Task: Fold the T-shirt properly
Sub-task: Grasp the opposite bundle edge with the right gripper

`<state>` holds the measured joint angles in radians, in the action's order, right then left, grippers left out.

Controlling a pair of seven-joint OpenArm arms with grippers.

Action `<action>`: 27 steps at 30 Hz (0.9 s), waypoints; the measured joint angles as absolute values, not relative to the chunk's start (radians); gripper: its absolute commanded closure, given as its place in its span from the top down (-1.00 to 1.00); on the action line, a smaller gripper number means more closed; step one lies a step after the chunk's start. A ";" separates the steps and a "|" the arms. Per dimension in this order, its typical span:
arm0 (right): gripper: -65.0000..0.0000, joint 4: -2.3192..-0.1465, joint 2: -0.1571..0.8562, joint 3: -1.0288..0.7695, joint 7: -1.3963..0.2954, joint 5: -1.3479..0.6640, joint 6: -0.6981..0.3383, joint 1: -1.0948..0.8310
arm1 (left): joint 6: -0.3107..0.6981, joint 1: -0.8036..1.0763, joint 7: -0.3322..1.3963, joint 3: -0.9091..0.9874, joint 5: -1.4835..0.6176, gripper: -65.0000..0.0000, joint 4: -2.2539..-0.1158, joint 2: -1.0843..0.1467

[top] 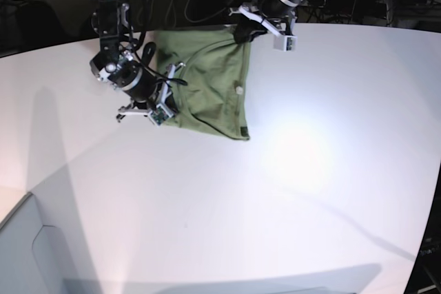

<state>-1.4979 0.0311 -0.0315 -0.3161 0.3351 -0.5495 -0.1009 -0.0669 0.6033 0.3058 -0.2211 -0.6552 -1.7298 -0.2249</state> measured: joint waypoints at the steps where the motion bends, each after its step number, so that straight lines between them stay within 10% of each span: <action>1: -1.00 -1.490 0.031 -0.032 -0.313 0.336 -0.550 -0.097 | -0.066 0.604 0.303 -0.221 -0.656 -1.00 -1.726 -0.225; 20: -1.00 -1.681 0.030 -0.031 -0.331 0.341 -0.550 -0.157 | -0.093 0.605 0.344 -0.222 -0.653 -1.00 -1.780 -0.255; 27: -1.00 -1.757 0.031 -0.031 -0.334 0.341 -0.551 -0.224 | -0.102 0.638 0.349 -0.220 -0.648 -0.26 -1.871 -0.258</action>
